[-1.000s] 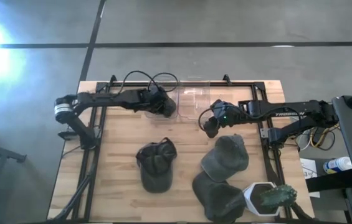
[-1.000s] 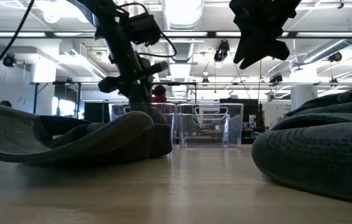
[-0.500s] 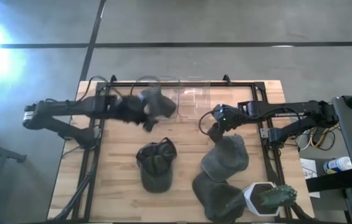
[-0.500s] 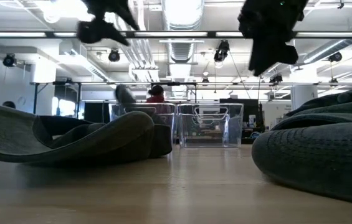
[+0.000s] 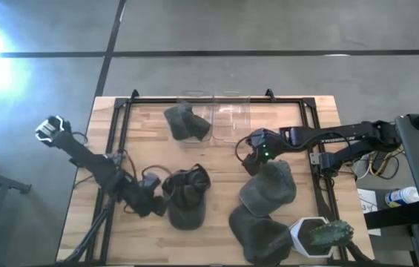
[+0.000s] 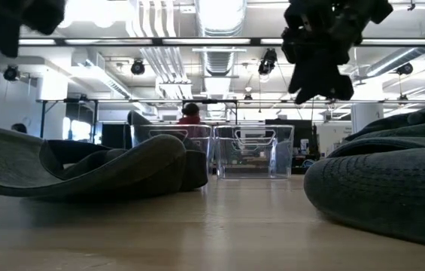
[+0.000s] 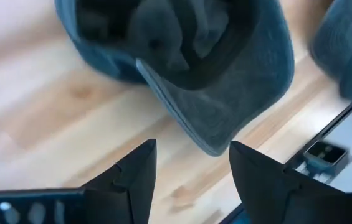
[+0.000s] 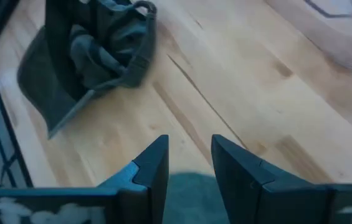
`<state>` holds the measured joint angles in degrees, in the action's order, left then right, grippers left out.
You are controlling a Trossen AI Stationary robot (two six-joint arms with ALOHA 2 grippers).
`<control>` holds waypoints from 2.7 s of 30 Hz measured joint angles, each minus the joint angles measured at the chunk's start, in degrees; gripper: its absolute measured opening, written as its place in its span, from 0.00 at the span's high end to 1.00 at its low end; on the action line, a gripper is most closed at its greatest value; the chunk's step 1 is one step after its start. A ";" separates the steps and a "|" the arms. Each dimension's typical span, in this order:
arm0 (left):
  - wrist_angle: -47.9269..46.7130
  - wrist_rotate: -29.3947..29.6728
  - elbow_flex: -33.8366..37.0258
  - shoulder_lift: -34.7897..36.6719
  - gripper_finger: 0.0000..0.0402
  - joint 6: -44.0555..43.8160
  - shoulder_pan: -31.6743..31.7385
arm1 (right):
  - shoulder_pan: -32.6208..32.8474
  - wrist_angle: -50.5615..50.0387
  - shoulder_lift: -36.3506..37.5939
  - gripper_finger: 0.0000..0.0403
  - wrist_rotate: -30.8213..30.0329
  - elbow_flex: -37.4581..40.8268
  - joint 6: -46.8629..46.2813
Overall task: Pick & Place hat
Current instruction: Put the top black cap into the right transparent bin
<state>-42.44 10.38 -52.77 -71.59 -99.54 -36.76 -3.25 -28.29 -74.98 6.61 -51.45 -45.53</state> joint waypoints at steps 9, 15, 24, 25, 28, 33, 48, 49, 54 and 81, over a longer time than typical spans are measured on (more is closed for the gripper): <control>24.98 3.29 6.30 -10.08 0.52 -10.02 -3.18 | 0.68 3.01 -6.98 0.71 2.91 -2.26 -0.09; 23.38 2.51 3.54 -16.90 0.52 -10.47 -3.20 | 2.30 3.39 -9.52 0.71 2.89 -4.04 0.66; 20.64 0.25 0.95 -17.43 0.52 -11.53 -3.59 | 2.76 3.40 -8.93 0.71 2.56 -4.53 0.87; 19.24 0.56 0.52 -17.03 0.52 -11.55 -3.60 | 2.76 3.31 -8.89 0.71 2.55 -4.53 0.83; 14.90 1.15 -0.37 -15.78 0.52 -12.35 -3.58 | 2.76 3.32 -8.87 0.71 2.45 -4.53 0.82; 11.33 1.08 -0.68 -15.25 0.52 -14.03 -3.69 | 2.76 3.32 -8.86 0.71 2.43 -4.53 0.92; 5.55 1.06 -0.99 -15.52 0.52 -14.09 -3.69 | 2.73 3.34 -8.79 0.71 2.23 -4.40 1.17; 5.81 2.16 -0.97 -15.52 0.52 -14.09 -3.69 | 2.73 3.34 -8.79 0.71 2.23 -4.40 1.17; 11.50 6.92 0.53 -15.52 0.52 -12.50 -3.12 | 2.73 3.34 -8.79 0.71 2.23 -4.38 1.09; 44.71 30.63 10.88 -8.79 0.98 -4.65 0.74 | 3.13 6.71 -1.26 0.71 2.28 -4.29 4.22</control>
<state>2.26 41.01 -41.89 -80.38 -104.18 -36.02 -0.12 -21.58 -76.24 8.89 -55.75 -41.31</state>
